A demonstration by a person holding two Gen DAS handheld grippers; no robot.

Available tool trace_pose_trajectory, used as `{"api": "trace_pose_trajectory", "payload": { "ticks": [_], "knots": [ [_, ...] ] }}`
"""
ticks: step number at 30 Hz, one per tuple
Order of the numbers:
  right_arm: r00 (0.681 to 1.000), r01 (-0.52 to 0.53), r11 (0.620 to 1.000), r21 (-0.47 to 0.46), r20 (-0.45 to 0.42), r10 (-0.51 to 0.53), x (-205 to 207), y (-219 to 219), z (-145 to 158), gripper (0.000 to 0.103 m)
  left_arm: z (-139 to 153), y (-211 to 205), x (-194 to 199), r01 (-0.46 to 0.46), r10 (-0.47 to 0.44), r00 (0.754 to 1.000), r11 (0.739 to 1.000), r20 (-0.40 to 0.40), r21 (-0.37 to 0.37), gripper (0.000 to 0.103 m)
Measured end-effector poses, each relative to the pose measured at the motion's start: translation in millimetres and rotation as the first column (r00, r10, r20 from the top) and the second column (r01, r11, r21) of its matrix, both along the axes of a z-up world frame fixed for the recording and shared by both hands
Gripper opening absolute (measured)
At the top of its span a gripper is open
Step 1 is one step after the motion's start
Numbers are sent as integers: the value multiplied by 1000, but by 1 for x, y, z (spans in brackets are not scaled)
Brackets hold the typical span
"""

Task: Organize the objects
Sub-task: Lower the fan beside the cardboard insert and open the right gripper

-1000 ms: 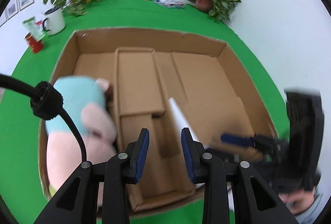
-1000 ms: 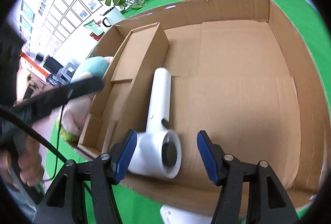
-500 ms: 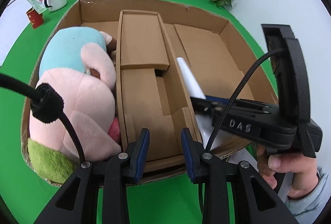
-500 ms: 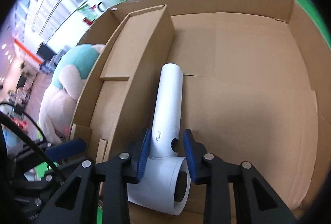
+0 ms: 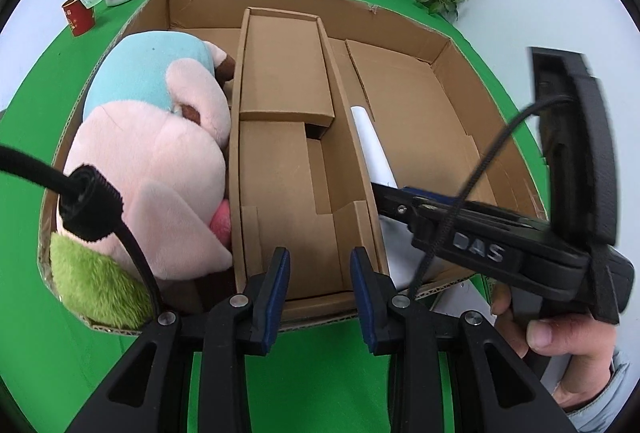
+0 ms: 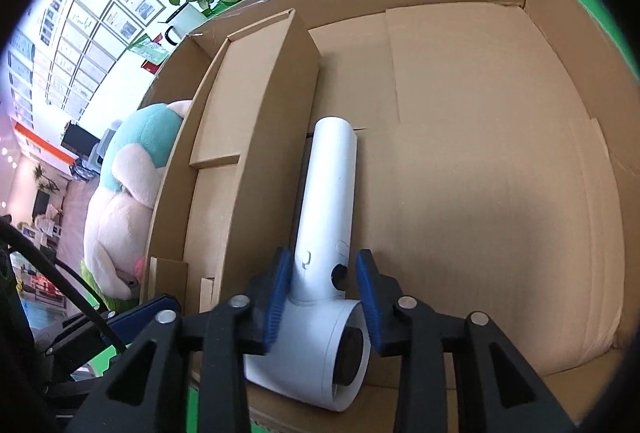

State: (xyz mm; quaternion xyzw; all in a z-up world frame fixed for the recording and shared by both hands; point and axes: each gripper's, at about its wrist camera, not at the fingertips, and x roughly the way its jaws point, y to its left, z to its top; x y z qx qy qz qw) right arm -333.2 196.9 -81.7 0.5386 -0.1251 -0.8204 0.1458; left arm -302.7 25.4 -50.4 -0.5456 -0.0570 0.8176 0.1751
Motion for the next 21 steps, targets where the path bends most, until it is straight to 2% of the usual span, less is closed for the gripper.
{"api": "trace_pose_trajectory", "payload": {
  "ticks": [2, 4, 8, 10, 12, 15, 16, 18, 19, 20, 21],
  "knots": [
    [999, 10, 999, 42, -51, -7, 8, 1, 10, 62, 0, -1, 1, -13, 13, 1000, 1000, 5, 2, 30],
    [995, 18, 997, 80, -98, -10, 15, 1, 19, 65, 0, -2, 3, -23, 23, 1000, 1000, 8, -2, 30],
    [976, 53, 971, 232, -219, -1, 38, 0, 36, 77, 3, -4, 7, -29, 29, 1000, 1000, -5, -10, 31],
    [965, 74, 962, 264, -261, -3, 48, 2, 43, 78, 6, -5, 10, -34, 34, 999, 999, -16, 0, 33],
    [944, 115, 954, 276, -330, -19, 64, 8, 52, 78, 11, -4, 17, -38, 37, 998, 999, -57, -29, 35],
    [914, 142, 950, 279, -404, -18, 84, 11, 64, 79, 33, -3, 39, -49, 33, 982, 996, -187, -79, 38],
    [905, 150, 947, 283, -425, -16, 92, 12, 67, 80, 44, -2, 51, -54, 31, 966, 995, -255, -85, 42],
    [887, 167, 942, 292, -461, -14, 106, 12, 70, 81, 60, 1, 66, -72, 41, 936, 994, -351, -77, 65],
    [879, 177, 940, 292, -477, -17, 114, 14, 72, 82, 70, 0, 80, -90, 54, 911, 993, -408, -69, 72],
    [871, 193, 936, 295, -491, -25, 121, 16, 71, 83, 79, 0, 91, -109, 66, 887, 992, -457, -69, 84],
    [867, 204, 933, 296, -498, -31, 126, 17, 71, 84, 86, 1, 103, -128, 75, 858, 989, -508, -71, 91]
  ]
}}
